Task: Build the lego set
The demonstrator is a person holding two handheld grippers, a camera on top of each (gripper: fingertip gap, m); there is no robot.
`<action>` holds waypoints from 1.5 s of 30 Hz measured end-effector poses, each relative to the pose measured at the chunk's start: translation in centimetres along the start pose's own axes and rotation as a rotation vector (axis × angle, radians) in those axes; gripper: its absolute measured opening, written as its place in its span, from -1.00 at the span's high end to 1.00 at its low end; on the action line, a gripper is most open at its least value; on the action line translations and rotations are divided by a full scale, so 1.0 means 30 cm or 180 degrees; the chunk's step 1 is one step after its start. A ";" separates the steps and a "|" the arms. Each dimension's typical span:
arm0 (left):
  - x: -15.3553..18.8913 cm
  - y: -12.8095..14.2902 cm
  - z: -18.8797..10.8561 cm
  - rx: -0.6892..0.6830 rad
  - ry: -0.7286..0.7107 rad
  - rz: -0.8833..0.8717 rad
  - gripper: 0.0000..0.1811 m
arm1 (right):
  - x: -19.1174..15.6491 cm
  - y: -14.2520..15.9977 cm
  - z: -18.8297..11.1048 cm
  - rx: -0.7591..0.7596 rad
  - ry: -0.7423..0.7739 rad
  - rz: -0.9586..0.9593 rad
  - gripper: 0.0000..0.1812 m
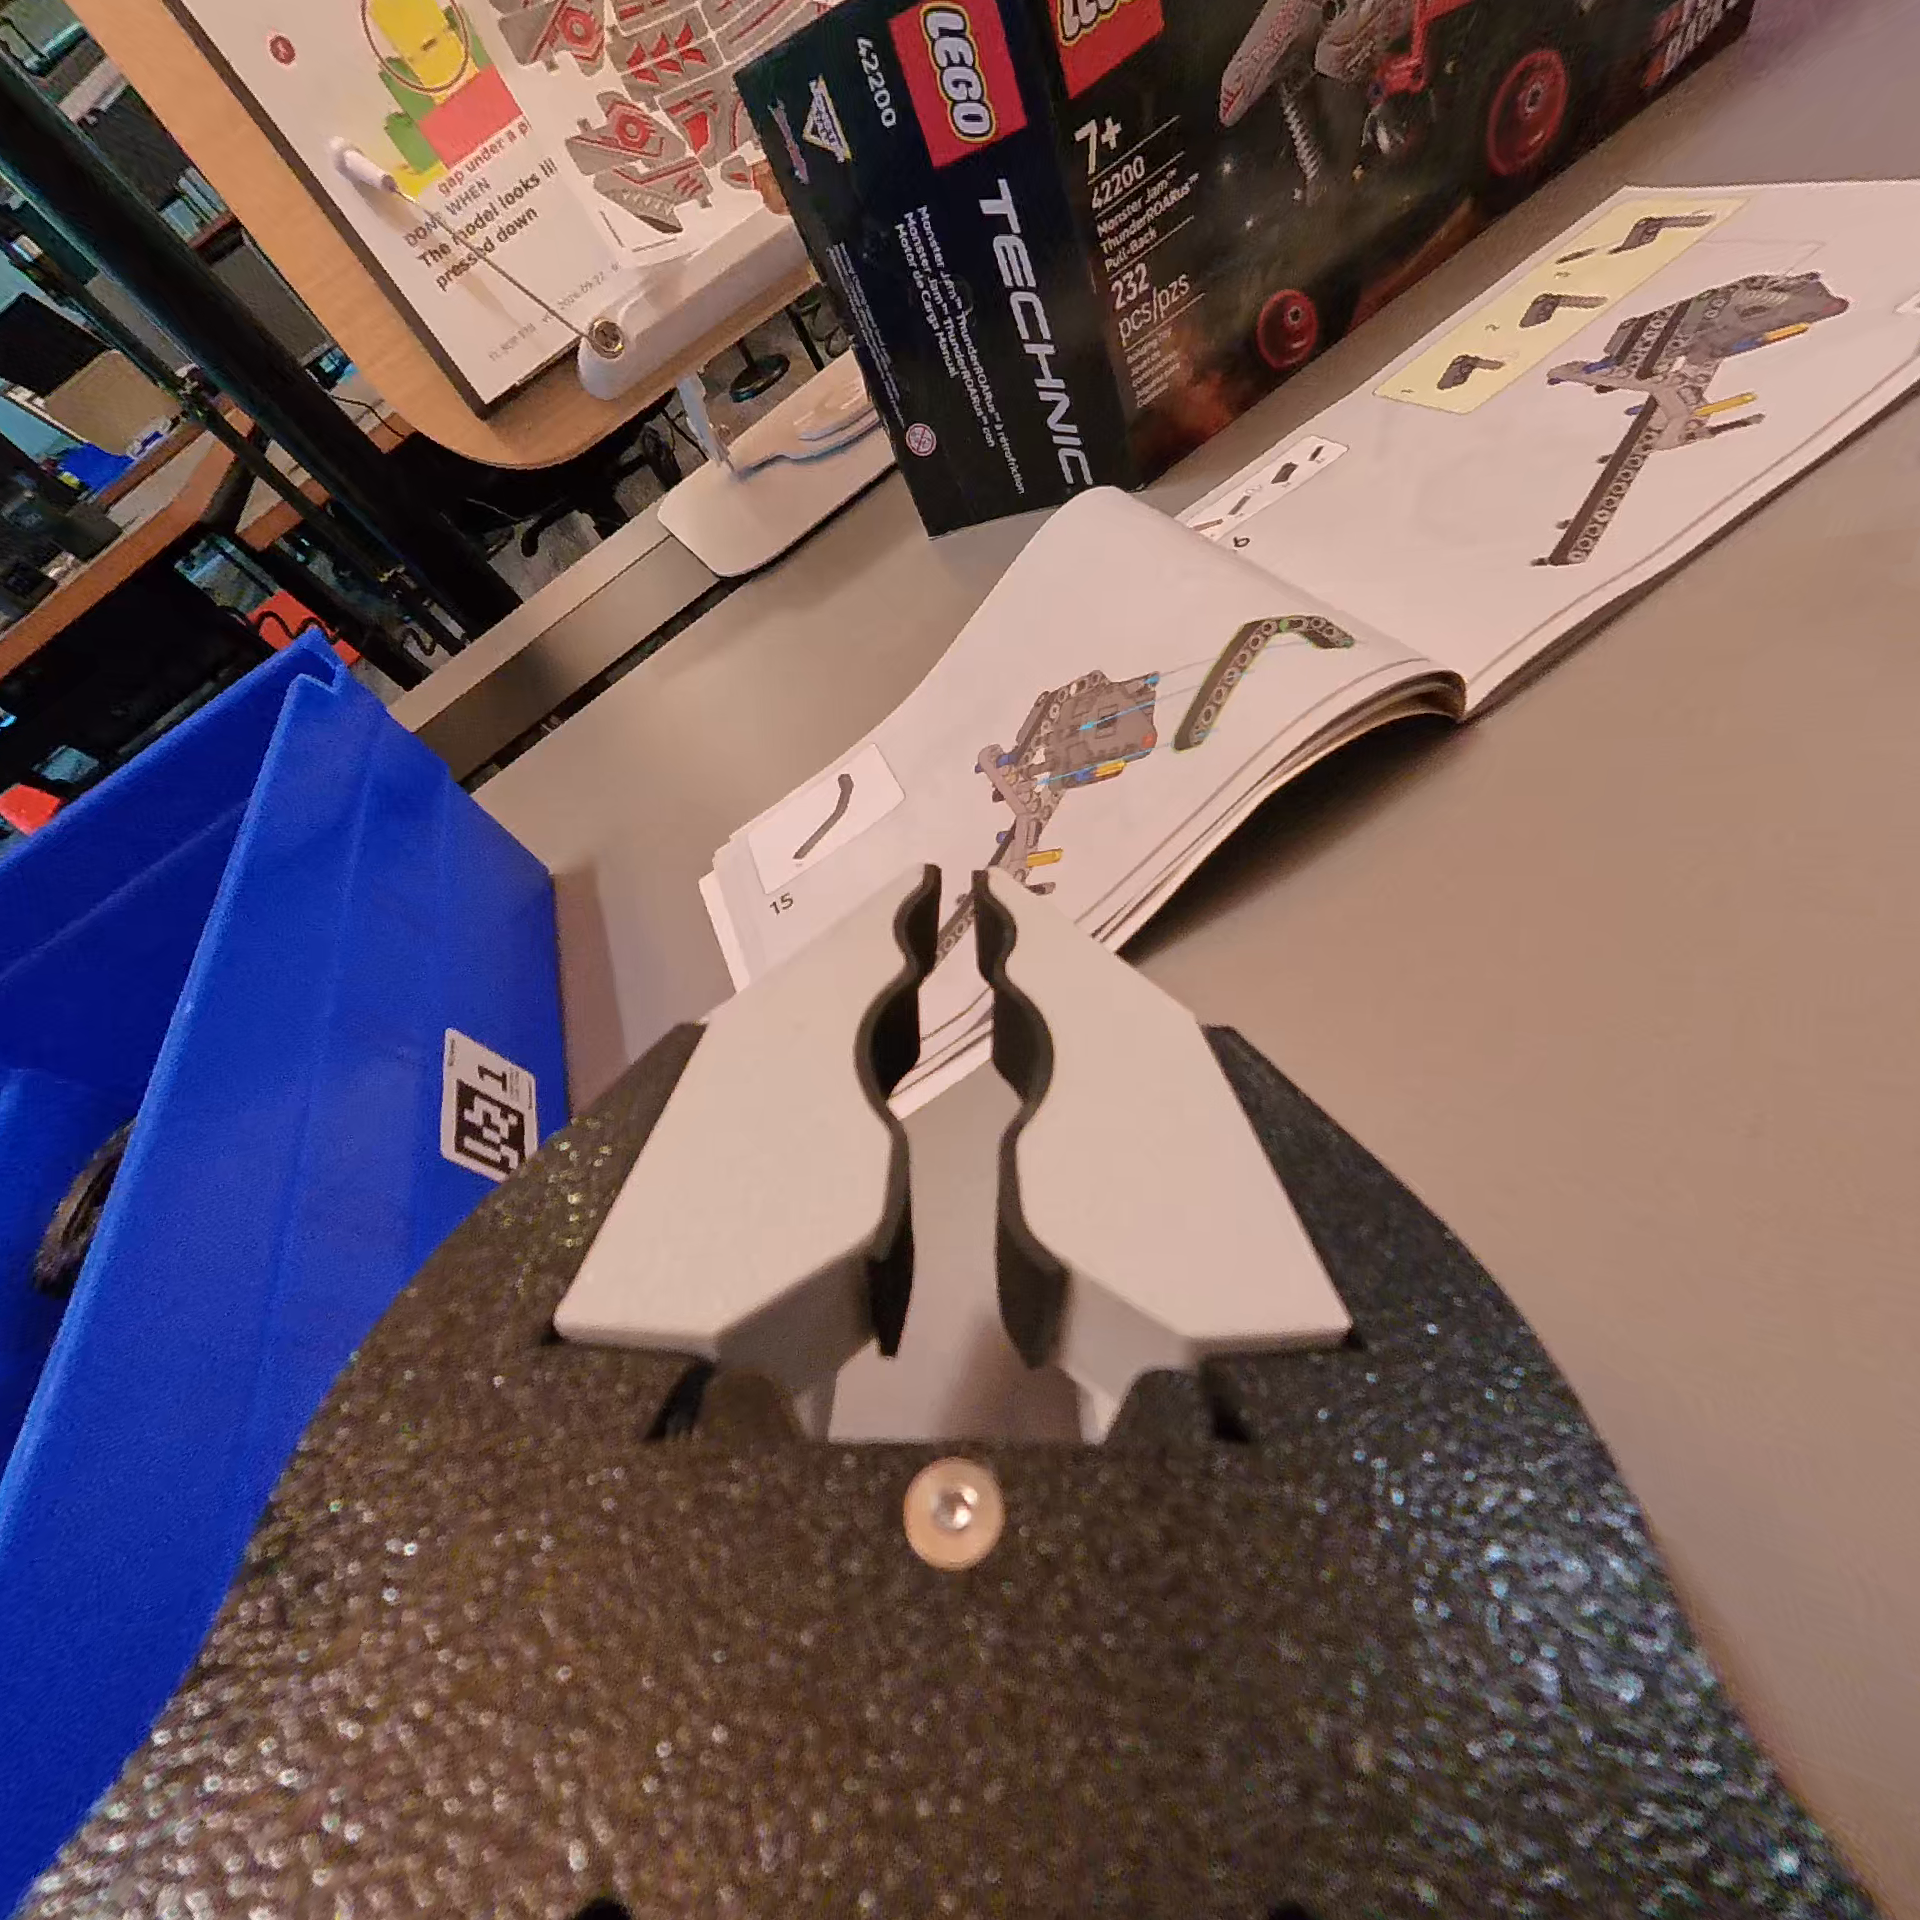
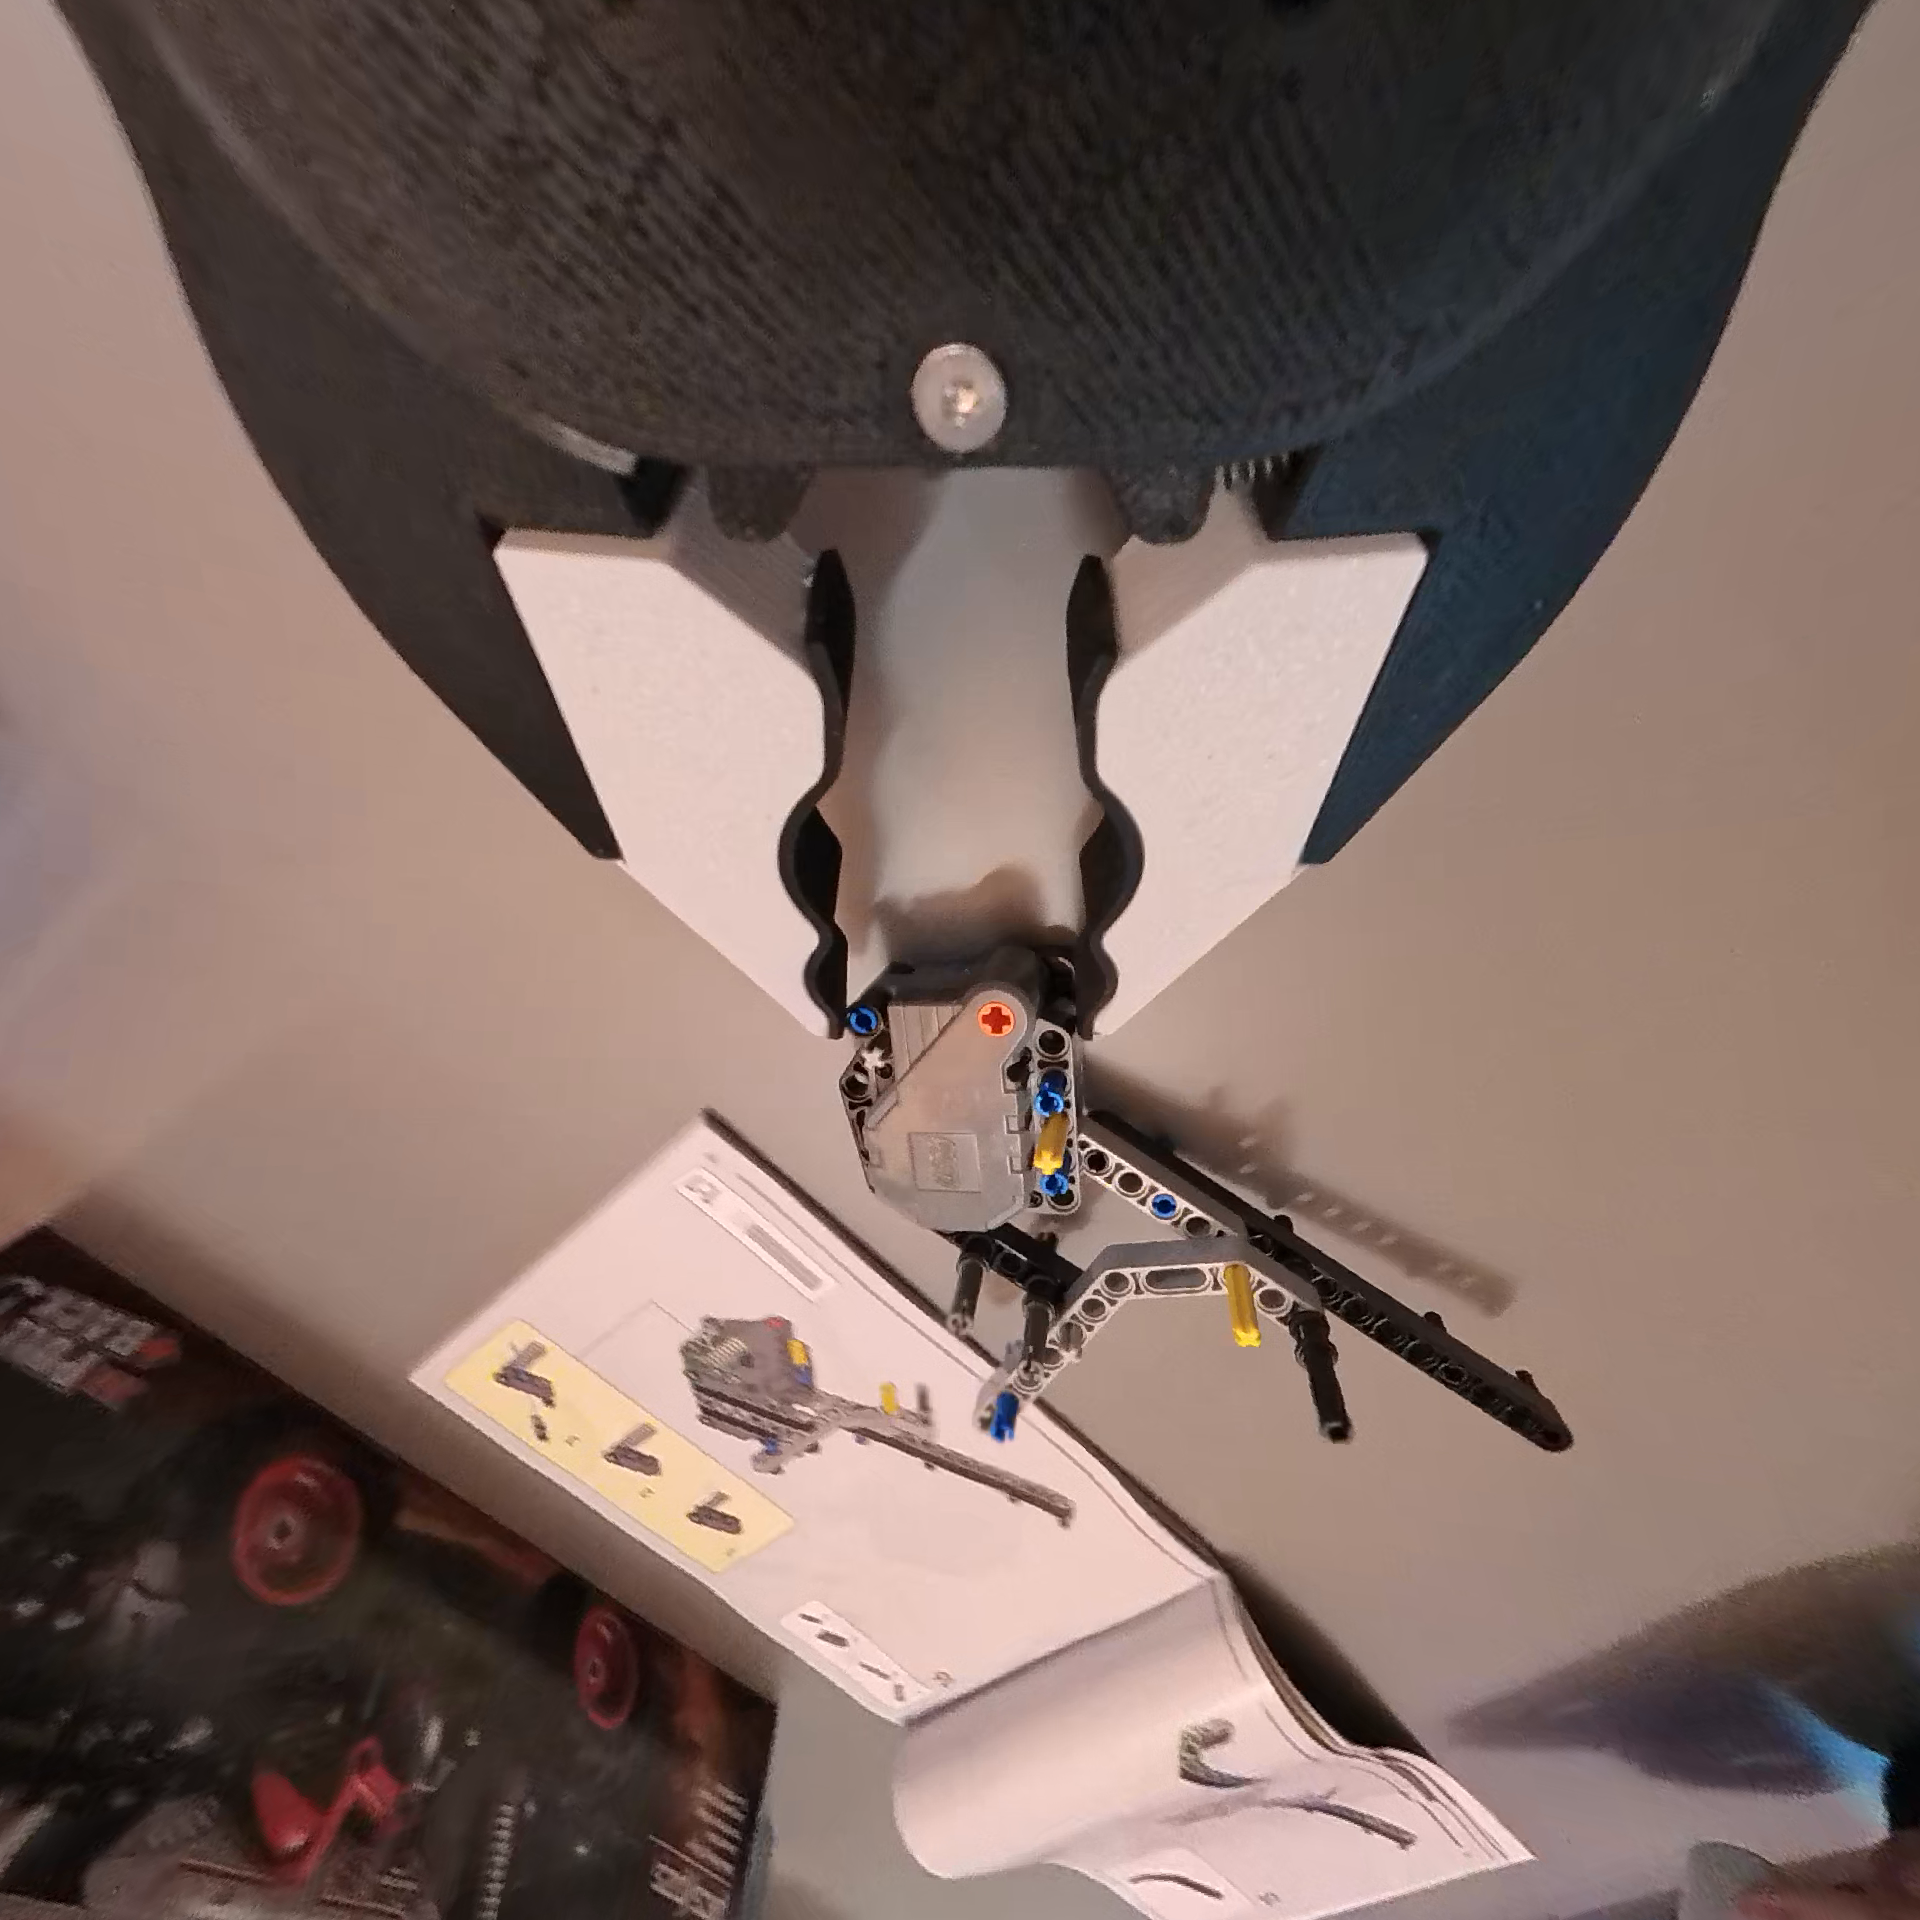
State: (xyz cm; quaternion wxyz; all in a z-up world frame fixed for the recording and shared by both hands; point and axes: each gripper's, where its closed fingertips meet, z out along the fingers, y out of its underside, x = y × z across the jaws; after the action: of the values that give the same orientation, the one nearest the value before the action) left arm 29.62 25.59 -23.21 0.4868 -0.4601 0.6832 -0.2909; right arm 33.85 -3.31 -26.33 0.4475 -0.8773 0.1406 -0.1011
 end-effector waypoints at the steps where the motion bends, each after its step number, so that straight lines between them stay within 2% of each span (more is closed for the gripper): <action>1: -0.002 0.000 -0.001 0.0005 -0.0008 0.0001 0.96 | -0.023 -0.012 0.012 0.0002 -0.0074 -0.0008 0.55; 4: -0.005 0.001 0.000 0.0003 -0.0024 0.0002 0.96 | -0.083 -0.049 0.028 0.0070 -0.0298 -0.0149 0.48; 6: -0.006 0.002 -0.001 0.0002 -0.0024 -0.0002 0.97 | -0.072 -0.075 0.004 0.0180 -0.0342 -0.0224 0.42; 8: -0.006 0.001 -0.001 0.0014 -0.0021 0.0000 0.97 | 0.033 -0.116 -0.036 0.0436 -0.0066 -0.0113 0.42; 11: -0.002 -0.002 -0.002 0.0023 -0.0009 0.0006 0.98 | 0.274 -0.204 -0.102 0.1038 0.0770 0.0197 0.46; 13: 0.000 -0.004 -0.003 0.0032 0.0003 0.0002 0.98 | 0.396 -0.238 -0.105 0.1232 0.1230 0.0316 0.49; 17: 0.001 -0.010 -0.006 0.0079 0.0000 0.0035 1.00 | 0.514 -0.236 -0.018 0.0902 0.1746 0.0148 0.54; 19: 0.005 -0.016 -0.009 0.0120 0.0008 0.0061 1.00 | 0.523 -0.225 0.016 0.0743 0.1877 -0.0046 0.60; 22: 0.021 -0.019 -0.007 0.0117 0.0054 0.0115 1.00 | 0.516 -0.182 0.035 0.0605 0.2001 -0.0398 0.82; 24: 0.029 -0.019 -0.005 0.0099 0.0070 0.0139 1.00 | 0.502 -0.157 0.038 0.0500 0.1930 -0.0680 0.98; 25: 0.036 -0.021 -0.005 0.0102 0.0101 0.0133 1.00 | 0.500 -0.155 0.031 0.0521 0.1927 -0.0727 1.00; 28: 0.051 -0.025 -0.003 0.0107 0.0164 0.0130 1.00 | 0.491 -0.148 0.046 0.0478 0.1733 -0.0625 1.00; 35: 0.059 -0.024 -0.002 0.0094 0.0185 0.0180 1.00 | 0.491 -0.089 0.112 -0.0064 0.1690 -0.0793 1.00; 39: 0.056 -0.026 -0.003 0.0112 0.0195 0.0144 1.00 | 0.489 -0.030 0.144 -0.0445 0.1539 -0.0680 1.00; 45: 0.058 -0.023 -0.001 0.0093 0.0181 0.0176 1.00 | 0.495 -0.023 0.148 -0.0450 0.1375 -0.0405 1.00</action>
State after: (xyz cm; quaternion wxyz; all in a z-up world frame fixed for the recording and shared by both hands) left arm 29.66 23.72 -23.30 0.4817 -0.4253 0.7049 -0.3002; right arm 49.27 -4.57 -27.55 0.3372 -0.8716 0.1842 -0.3044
